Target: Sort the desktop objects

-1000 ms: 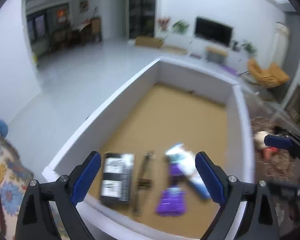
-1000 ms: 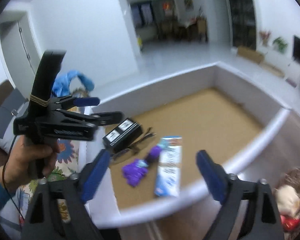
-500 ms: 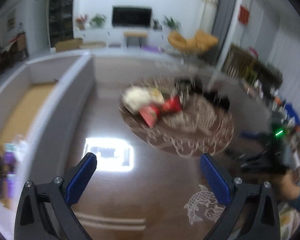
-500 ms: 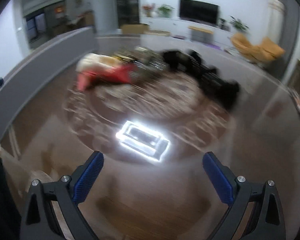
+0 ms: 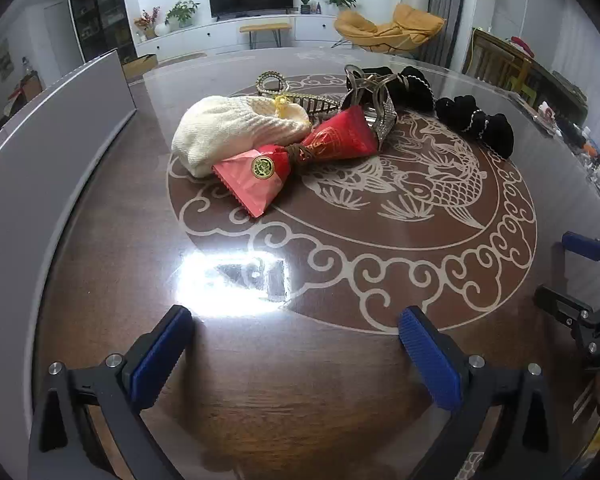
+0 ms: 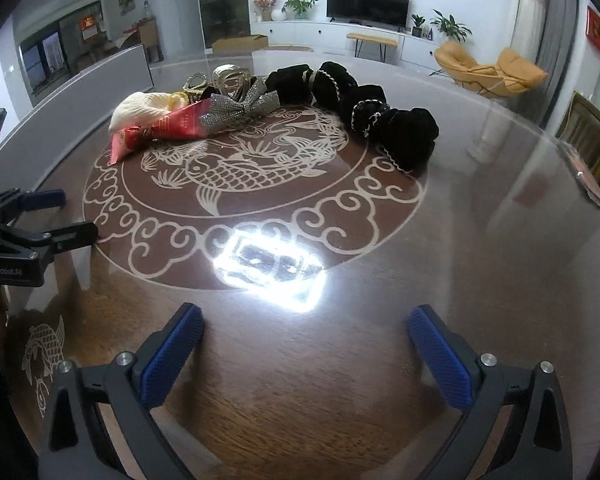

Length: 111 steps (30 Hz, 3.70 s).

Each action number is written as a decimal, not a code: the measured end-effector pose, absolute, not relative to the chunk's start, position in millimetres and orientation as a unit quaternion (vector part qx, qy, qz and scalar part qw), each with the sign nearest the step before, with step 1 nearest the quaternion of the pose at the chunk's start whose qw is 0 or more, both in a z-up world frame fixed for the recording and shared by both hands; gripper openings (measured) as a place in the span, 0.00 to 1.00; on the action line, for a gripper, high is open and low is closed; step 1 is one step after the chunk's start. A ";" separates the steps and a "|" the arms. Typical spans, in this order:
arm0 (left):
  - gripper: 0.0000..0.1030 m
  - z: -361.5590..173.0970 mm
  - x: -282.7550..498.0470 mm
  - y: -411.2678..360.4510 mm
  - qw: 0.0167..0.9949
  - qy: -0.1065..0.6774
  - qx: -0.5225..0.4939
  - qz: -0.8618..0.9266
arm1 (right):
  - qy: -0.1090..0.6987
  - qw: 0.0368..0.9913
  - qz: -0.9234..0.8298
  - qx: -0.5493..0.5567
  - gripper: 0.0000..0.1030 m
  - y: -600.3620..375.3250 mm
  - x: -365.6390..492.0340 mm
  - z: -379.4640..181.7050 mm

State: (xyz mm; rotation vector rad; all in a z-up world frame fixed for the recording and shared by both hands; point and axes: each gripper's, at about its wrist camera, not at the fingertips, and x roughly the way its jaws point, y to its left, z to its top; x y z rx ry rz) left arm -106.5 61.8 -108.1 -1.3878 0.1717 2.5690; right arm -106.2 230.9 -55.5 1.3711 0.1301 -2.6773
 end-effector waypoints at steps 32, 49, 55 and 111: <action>0.78 -89.2 -180.0 77.2 0.229 0.074 -0.488 0.839 | 0.043 0.066 -0.887 0.454 1.00 229.1 -104.4 -55.1; 0.29 -89.8 -112.1 38.5 0.133 0.046 -0.440 0.887 | 0.037 0.081 -0.936 0.341 1.00 267.3 -149.9 3.2; 0.29 -91.3 -107.2 38.5 0.128 0.050 -0.439 0.888 | 0.130 0.151 -0.867 0.456 0.97 255.9 -260.3 -18.2; 1.00 -99.1 -121.6 53.3 0.150 0.090 -0.489 0.855 | 0.087 0.149 -0.867 0.468 1.00 186.4 -93.0 -54.4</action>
